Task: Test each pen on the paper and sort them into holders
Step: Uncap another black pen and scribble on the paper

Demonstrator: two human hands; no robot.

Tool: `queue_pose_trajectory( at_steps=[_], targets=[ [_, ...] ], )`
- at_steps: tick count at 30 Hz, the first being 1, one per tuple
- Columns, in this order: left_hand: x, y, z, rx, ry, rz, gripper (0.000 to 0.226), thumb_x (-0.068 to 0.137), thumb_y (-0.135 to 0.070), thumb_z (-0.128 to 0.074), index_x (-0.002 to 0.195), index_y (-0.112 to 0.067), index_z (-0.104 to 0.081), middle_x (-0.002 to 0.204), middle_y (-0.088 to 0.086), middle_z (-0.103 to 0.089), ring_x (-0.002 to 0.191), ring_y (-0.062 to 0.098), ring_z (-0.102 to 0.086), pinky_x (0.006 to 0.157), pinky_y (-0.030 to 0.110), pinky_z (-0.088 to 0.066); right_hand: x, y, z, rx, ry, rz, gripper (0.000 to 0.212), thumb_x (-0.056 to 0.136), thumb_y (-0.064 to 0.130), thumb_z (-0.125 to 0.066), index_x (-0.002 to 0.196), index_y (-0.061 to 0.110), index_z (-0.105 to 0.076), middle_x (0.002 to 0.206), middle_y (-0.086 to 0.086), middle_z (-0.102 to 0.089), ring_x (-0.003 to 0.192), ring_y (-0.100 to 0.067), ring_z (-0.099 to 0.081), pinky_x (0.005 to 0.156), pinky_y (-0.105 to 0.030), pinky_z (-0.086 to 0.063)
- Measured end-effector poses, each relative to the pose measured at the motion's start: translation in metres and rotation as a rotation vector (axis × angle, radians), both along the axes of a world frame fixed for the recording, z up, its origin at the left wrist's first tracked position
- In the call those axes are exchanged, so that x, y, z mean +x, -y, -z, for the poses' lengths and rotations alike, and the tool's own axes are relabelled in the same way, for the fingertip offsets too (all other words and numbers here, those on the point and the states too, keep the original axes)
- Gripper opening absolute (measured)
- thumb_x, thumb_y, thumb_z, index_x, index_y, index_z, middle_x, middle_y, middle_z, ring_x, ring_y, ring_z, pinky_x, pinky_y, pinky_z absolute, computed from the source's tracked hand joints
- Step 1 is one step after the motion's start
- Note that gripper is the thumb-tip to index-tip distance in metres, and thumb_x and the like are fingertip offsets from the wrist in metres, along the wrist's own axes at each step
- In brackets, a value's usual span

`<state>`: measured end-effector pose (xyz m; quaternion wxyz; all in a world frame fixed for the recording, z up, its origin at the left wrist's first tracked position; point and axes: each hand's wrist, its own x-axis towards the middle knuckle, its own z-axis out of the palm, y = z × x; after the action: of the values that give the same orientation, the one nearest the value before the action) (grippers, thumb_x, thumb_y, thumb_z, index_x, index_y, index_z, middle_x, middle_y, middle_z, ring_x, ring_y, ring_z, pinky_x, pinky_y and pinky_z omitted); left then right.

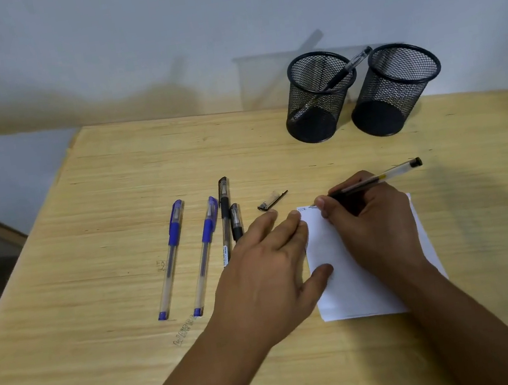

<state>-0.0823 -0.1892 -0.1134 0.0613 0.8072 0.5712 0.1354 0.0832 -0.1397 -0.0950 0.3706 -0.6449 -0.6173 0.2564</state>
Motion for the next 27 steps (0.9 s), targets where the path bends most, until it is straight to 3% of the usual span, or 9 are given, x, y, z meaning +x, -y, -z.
queue_pose_trajectory(
  at_steps=[19, 27],
  targets=[
    [0.0014, -0.0007, -0.0010, 0.012, 0.005, -0.005, 0.064, 0.086, -0.061, -0.047, 0.129, -0.016, -0.065, 0.138, -0.004, -0.061, 0.133, 0.024, -0.048, 0.103, 0.035, -0.044, -0.0004, 0.0003, 0.0042, 0.071, -0.010, -0.014, 0.009, 0.085, 0.023, -0.073, 0.084, 0.019, -0.065, 0.073, 0.019, -0.064, 0.081, 0.008, -0.062, 0.069, 0.000, -0.043],
    [0.0005, -0.0011, -0.0006, -0.002, 0.017, -0.004, 0.064, 0.087, -0.061, -0.047, 0.129, -0.016, -0.064, 0.139, -0.004, -0.060, 0.134, 0.024, -0.047, 0.105, 0.036, -0.044, 0.0001, 0.0013, 0.0036, 0.067, 0.005, 0.004, 0.009, 0.085, 0.024, -0.072, 0.084, 0.020, -0.065, 0.072, 0.022, -0.061, 0.076, 0.017, -0.059, 0.068, 0.002, -0.040]
  ],
)
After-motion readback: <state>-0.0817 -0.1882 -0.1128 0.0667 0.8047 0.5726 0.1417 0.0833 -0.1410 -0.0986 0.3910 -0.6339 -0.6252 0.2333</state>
